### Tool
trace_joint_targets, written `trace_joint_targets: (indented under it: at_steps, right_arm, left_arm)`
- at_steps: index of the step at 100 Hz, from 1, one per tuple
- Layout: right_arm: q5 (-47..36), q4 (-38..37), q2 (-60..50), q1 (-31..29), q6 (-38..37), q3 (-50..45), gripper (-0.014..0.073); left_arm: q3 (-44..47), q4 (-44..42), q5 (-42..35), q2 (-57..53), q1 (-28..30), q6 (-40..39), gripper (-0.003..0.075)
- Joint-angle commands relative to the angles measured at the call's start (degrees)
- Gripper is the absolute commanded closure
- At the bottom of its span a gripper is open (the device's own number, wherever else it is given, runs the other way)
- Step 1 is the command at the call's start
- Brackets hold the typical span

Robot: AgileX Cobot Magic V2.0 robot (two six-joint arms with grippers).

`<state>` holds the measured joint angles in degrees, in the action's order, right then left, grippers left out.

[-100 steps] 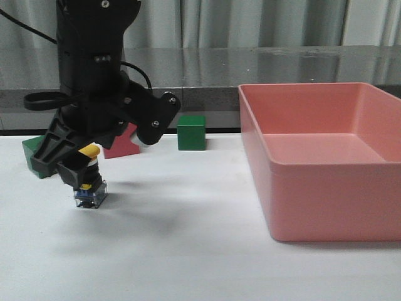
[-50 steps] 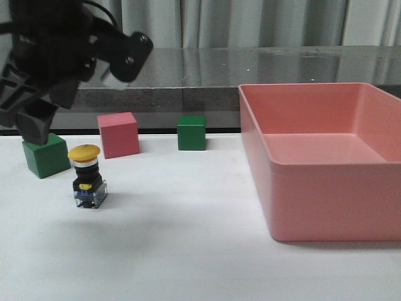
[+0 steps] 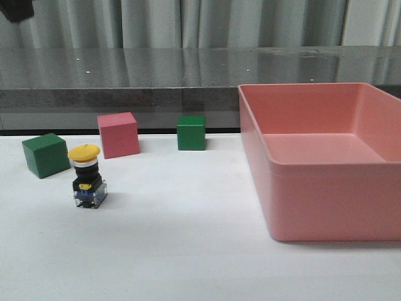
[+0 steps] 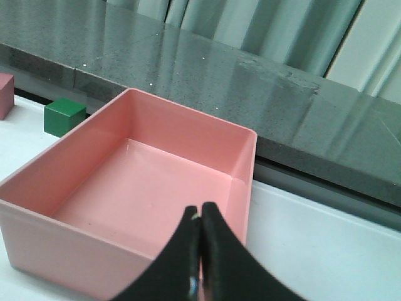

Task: Place and stand button with both arms

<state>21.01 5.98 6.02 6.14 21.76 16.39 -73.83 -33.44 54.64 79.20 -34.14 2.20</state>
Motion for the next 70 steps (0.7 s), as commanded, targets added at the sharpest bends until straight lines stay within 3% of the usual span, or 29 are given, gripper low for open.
trace_joint_targets:
  at_steps: [1,14,29,48,70]
  right_arm:
    - [-4.3,0.4,0.6,-0.3,0.0,1.6,0.0655]
    - [-4.3,0.4,0.6,-0.3,0.0,1.6,0.0655]
    - [-4.3,0.4,0.6,-0.3,0.0,1.6,0.0655]
    - [-4.3,0.4,0.6,-0.3,0.0,1.6,0.0655]
    - [-4.3,0.4,0.6,-0.3,0.0,1.6,0.0655]
  left_arm:
    - [3.1,-1.1,-10.4,-8.2,0.4,-6.1,0.074]
    - [13.9,-1.2,-22.3,-18.4,0.4,-12.6,0.074]
    - [26.5,-2.3,-29.7,-29.9,0.4,-16.6,0.074]
    - [38.3,-3.7,-29.9,-44.4,0.4,-21.2,0.074]
    - [46.9,-3.6,-29.9,-58.9,0.4,-21.2,0.074]
